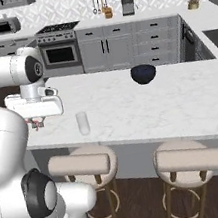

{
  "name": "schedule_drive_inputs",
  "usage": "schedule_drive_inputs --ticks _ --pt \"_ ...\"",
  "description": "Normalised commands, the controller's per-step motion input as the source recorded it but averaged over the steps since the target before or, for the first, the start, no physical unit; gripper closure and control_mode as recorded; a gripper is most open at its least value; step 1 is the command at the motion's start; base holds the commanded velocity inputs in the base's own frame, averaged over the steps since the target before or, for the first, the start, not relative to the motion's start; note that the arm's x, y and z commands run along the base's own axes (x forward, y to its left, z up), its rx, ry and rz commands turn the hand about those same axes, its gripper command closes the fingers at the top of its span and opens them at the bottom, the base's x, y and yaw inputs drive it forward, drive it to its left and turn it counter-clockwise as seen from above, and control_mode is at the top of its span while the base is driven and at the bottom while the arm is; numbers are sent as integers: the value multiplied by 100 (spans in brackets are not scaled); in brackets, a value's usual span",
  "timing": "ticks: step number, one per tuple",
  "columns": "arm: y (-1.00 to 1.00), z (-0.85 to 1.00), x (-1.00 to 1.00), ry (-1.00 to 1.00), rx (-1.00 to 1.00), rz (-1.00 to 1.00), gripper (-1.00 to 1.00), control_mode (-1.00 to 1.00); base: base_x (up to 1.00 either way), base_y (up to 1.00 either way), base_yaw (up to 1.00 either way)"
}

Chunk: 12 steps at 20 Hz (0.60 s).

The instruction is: Take a straw from the drawer in front and place it inside the glass cup on the dining counter.

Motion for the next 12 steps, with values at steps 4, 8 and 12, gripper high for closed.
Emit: schedule_drive_inputs --ticks 4,8,12 --pt "0 0 0 0 0 0 100 100 58 -25 0" --pt "0 0 0 0 0 0 100 100 87 -3 -14" --pt "0 0 0 0 0 0 100 100 89 0 -25"
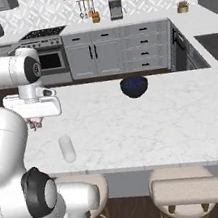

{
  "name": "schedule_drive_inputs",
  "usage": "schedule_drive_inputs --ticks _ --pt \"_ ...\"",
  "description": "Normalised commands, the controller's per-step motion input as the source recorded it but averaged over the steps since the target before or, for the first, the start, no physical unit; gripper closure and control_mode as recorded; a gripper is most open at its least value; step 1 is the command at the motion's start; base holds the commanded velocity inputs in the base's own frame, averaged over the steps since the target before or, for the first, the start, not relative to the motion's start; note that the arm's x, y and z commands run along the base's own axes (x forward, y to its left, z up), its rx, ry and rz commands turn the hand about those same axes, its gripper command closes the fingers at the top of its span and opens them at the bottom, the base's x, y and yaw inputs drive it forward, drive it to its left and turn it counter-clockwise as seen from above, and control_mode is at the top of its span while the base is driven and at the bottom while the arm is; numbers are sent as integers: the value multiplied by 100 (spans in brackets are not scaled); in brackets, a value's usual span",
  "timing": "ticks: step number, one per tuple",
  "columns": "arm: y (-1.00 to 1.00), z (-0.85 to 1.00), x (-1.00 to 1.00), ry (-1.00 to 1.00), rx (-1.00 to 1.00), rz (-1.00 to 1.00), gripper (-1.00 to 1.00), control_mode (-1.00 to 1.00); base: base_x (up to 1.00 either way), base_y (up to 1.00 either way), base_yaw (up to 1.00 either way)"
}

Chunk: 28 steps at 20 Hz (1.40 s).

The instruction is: Take a straw from the drawer in front and place it inside the glass cup on the dining counter.

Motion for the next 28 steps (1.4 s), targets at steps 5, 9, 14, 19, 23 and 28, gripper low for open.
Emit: schedule_drive_inputs --ticks 5,9,14,19,23,28 --pt "0 20 11 0 -1 -8 100 -100 27 1 -11" --pt "0 41 1 -4 -21 -1 100 -100 0 0 0" --pt "0 32 -3 -19 -55 0 100 -100 0 0 0" --pt "0 23 0 -13 -60 0 100 -100 0 0 0" --pt "-2 9 -1 -16 -58 0 100 -100 0 0 0" --pt "-9 0 -23 -26 -45 0 100 -100 0 0 0"
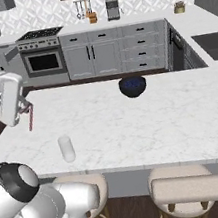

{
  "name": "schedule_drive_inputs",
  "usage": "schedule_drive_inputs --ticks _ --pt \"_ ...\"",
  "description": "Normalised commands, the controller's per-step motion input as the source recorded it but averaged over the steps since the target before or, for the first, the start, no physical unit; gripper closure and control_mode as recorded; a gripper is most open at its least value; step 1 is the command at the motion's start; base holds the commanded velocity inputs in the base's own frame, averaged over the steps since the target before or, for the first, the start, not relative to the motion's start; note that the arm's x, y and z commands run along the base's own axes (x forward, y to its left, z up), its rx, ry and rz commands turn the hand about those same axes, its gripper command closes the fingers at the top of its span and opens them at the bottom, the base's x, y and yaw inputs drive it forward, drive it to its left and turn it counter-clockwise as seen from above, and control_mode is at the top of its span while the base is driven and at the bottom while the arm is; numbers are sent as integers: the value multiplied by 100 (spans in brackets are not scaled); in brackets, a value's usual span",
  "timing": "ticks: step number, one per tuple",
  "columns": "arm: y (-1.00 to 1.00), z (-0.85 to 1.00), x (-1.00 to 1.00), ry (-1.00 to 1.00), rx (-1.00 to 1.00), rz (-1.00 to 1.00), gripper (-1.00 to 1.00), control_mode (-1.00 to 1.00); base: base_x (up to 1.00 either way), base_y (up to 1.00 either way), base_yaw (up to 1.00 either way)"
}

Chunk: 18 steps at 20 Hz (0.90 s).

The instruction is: Take a straw from the drawer in front and place it inside the glass cup on the dining counter.

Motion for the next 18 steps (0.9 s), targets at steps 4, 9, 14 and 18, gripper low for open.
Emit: schedule_drive_inputs --ticks 4,9,14,18 --pt "0 -13 -15 -23 -27 0 100 -100 0 0 0" --pt "0 -14 16 -9 -15 0 100 -100 0 0 0" --pt "0 -3 34 0 -2 0 100 -100 0 0 0" --pt "0 -23 13 3 0 0 100 -100 0 0 0"
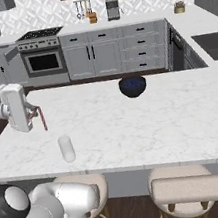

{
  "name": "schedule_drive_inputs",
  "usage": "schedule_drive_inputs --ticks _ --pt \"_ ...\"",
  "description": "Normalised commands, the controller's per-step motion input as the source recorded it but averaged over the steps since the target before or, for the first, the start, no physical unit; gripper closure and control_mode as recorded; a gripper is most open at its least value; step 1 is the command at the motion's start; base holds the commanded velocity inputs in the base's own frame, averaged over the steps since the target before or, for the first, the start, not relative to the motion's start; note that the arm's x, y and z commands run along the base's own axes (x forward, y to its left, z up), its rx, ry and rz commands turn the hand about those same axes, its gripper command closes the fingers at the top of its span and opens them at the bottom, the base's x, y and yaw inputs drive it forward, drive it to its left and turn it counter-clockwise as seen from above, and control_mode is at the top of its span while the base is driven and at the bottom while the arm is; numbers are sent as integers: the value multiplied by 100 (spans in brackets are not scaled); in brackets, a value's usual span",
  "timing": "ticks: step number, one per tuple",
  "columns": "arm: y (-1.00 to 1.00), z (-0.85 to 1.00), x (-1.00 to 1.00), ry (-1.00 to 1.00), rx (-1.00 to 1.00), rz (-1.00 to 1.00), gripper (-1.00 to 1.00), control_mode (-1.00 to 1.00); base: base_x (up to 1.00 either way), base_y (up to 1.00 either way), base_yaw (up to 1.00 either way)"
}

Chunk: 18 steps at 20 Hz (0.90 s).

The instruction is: Take a straw from the drawer in front and place it inside the glass cup on the dining counter.

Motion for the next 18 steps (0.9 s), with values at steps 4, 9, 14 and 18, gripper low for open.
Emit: schedule_drive_inputs --ticks 4,9,14,18 --pt "0 -40 5 8 -3 0 100 -100 0 0 0" --pt "0 -25 23 4 -6 0 100 -100 0 0 0" --pt "0 -17 40 5 -4 0 100 -100 0 0 0" --pt "0 -21 45 6 -4 0 100 -100 0 0 0"
